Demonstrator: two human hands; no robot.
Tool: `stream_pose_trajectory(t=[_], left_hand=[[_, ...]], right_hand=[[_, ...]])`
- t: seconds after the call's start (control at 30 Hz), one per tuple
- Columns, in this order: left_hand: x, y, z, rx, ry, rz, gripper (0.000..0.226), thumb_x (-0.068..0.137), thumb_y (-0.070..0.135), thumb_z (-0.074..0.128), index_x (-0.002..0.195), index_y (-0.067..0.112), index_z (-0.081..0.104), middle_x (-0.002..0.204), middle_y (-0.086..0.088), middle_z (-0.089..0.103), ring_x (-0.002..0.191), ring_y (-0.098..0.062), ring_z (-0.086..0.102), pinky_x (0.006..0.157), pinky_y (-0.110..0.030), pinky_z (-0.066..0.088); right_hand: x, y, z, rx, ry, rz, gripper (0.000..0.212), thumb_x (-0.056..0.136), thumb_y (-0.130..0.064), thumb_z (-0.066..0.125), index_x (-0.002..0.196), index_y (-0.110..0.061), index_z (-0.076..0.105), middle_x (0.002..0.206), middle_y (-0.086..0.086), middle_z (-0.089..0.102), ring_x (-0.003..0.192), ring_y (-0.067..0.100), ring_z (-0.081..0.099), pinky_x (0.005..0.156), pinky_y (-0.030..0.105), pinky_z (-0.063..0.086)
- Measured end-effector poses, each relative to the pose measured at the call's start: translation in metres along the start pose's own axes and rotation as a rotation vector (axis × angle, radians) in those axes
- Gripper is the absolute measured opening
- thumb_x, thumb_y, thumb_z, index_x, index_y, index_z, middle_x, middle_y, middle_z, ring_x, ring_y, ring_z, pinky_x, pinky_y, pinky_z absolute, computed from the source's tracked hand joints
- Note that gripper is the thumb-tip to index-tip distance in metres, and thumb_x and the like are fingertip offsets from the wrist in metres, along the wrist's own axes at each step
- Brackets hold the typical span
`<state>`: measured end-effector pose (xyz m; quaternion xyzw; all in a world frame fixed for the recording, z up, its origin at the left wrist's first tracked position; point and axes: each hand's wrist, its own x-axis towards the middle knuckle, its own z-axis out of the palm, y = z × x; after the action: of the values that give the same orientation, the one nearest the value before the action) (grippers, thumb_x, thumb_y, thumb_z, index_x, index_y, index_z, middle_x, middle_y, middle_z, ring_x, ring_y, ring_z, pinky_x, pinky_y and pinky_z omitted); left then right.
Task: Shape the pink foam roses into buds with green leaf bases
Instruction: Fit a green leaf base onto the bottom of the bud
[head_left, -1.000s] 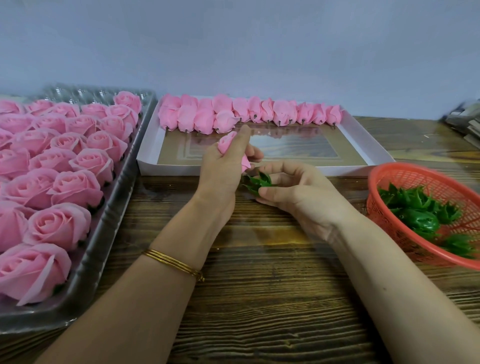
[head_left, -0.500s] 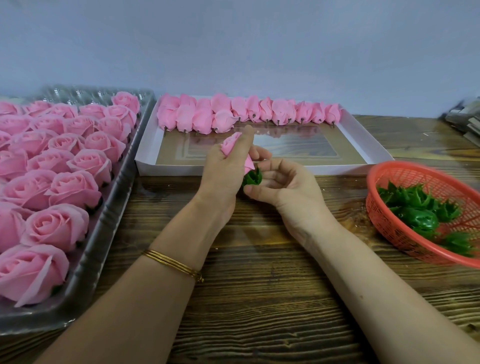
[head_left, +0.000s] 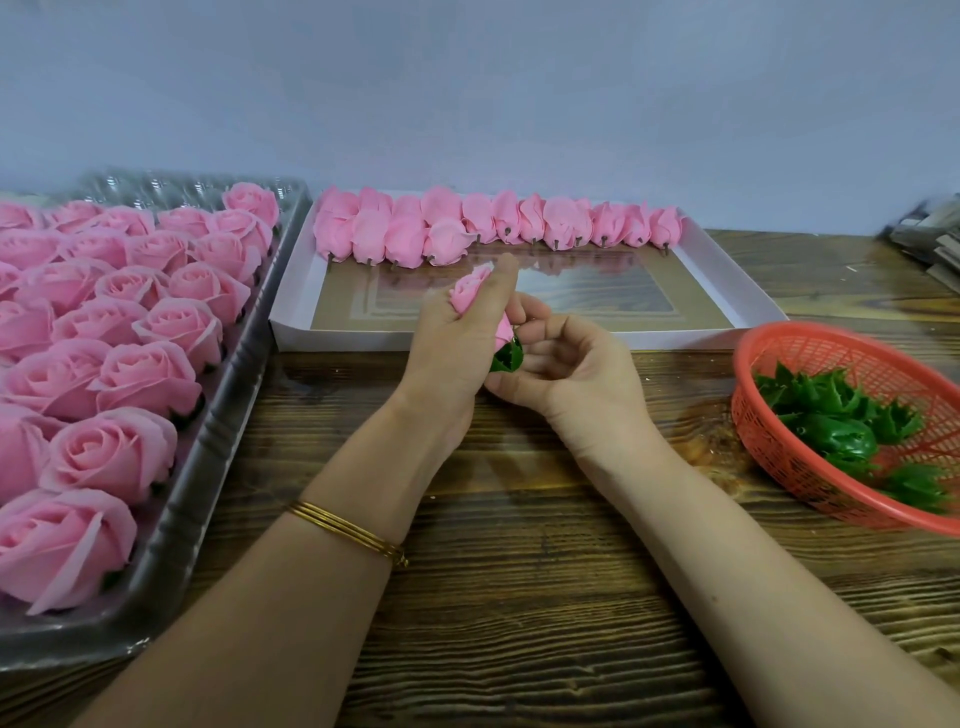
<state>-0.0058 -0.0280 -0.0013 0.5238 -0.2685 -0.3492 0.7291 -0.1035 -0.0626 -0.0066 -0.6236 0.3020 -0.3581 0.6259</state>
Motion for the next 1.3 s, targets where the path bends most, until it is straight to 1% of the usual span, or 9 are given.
stream_pose_trajectory(t=[0.17,0.27,0.33,0.43,0.53,0.63,0.8,1.07,1.3], left_hand=[[-0.0002,-0.0019,0.0005,0.017,-0.006,0.013,0.050,0.098,0.032,0.056,0.050,0.019,0.055,0.077,-0.001,0.070,0.069,-0.011,0.066,0.064,-0.026,0.054],[-0.0004,-0.0024,0.0001,0.032,-0.010,0.016,0.052,0.098,0.033,0.056,0.047,0.022,0.055,0.078,0.000,0.070,0.071,-0.011,0.066,0.066,-0.026,0.054],[-0.0003,-0.0016,-0.0001,0.038,-0.007,0.017,0.052,0.098,0.034,0.056,0.047,0.023,0.056,0.077,0.001,0.070,0.071,-0.011,0.066,0.069,-0.028,0.055],[-0.0001,-0.0005,-0.0004,0.020,0.004,0.021,0.050,0.098,0.033,0.055,0.049,0.021,0.056,0.075,-0.001,0.069,0.070,-0.014,0.065,0.071,-0.031,0.054],[-0.0005,-0.0001,-0.0001,0.010,-0.006,0.021,0.049,0.099,0.033,0.054,0.051,0.019,0.055,0.074,-0.003,0.069,0.070,-0.016,0.065,0.067,-0.030,0.052],[-0.0001,0.0003,-0.0005,0.001,-0.019,0.013,0.047,0.099,0.033,0.053,0.056,0.015,0.054,0.077,-0.004,0.069,0.073,-0.017,0.065,0.072,-0.031,0.053],[0.0010,-0.0009,-0.0029,0.021,-0.036,0.025,0.048,0.100,0.034,0.052,0.054,0.018,0.057,0.082,-0.004,0.071,0.074,-0.016,0.065,0.078,-0.036,0.052],[0.0026,-0.0022,-0.0056,0.013,-0.062,0.046,0.046,0.098,0.038,0.053,0.055,0.022,0.060,0.081,-0.003,0.072,0.072,-0.013,0.066,0.076,-0.034,0.053],[0.0021,-0.0017,-0.0050,0.017,-0.068,0.057,0.047,0.099,0.036,0.054,0.054,0.022,0.059,0.081,-0.005,0.071,0.074,-0.014,0.066,0.076,-0.032,0.052]], right_hand=[[0.0003,0.0009,-0.0005,-0.078,0.047,-0.032,0.043,0.064,0.016,0.080,0.084,-0.013,0.056,0.094,0.014,0.068,0.086,0.023,0.065,0.082,0.030,0.056],[-0.0004,0.0004,0.0002,-0.059,0.027,-0.034,0.042,0.065,0.019,0.077,0.086,-0.011,0.055,0.091,0.009,0.068,0.082,0.017,0.065,0.078,0.023,0.056],[-0.0013,-0.0008,0.0006,-0.039,0.014,-0.029,0.038,0.069,0.020,0.074,0.089,-0.006,0.056,0.096,0.013,0.068,0.083,0.018,0.065,0.080,0.025,0.057],[-0.0026,-0.0039,0.0012,0.102,0.001,0.025,0.026,0.077,0.021,0.064,0.096,0.004,0.059,0.107,0.023,0.066,0.089,0.022,0.065,0.088,0.039,0.057],[-0.0030,-0.0054,0.0001,0.228,-0.012,0.071,0.027,0.081,0.026,0.052,0.099,0.007,0.059,0.105,0.021,0.064,0.092,0.017,0.068,0.082,0.035,0.059],[-0.0024,-0.0046,-0.0014,0.279,-0.014,0.096,0.030,0.082,0.027,0.051,0.101,0.005,0.058,0.107,0.025,0.063,0.102,0.025,0.067,0.084,0.037,0.058],[0.0005,-0.0028,-0.0033,0.360,-0.001,0.156,0.028,0.083,0.020,0.055,0.110,0.012,0.057,0.091,0.021,0.068,0.084,0.028,0.069,0.080,0.034,0.060],[0.0011,0.0000,-0.0022,0.338,0.004,0.123,0.025,0.077,0.018,0.064,0.093,0.000,0.067,0.082,0.013,0.074,0.083,0.027,0.070,0.079,0.033,0.059],[0.0029,-0.0004,-0.0032,0.490,-0.016,0.202,0.027,0.076,0.022,0.059,0.098,0.006,0.064,0.085,0.019,0.071,0.079,0.025,0.071,0.078,0.034,0.060]])
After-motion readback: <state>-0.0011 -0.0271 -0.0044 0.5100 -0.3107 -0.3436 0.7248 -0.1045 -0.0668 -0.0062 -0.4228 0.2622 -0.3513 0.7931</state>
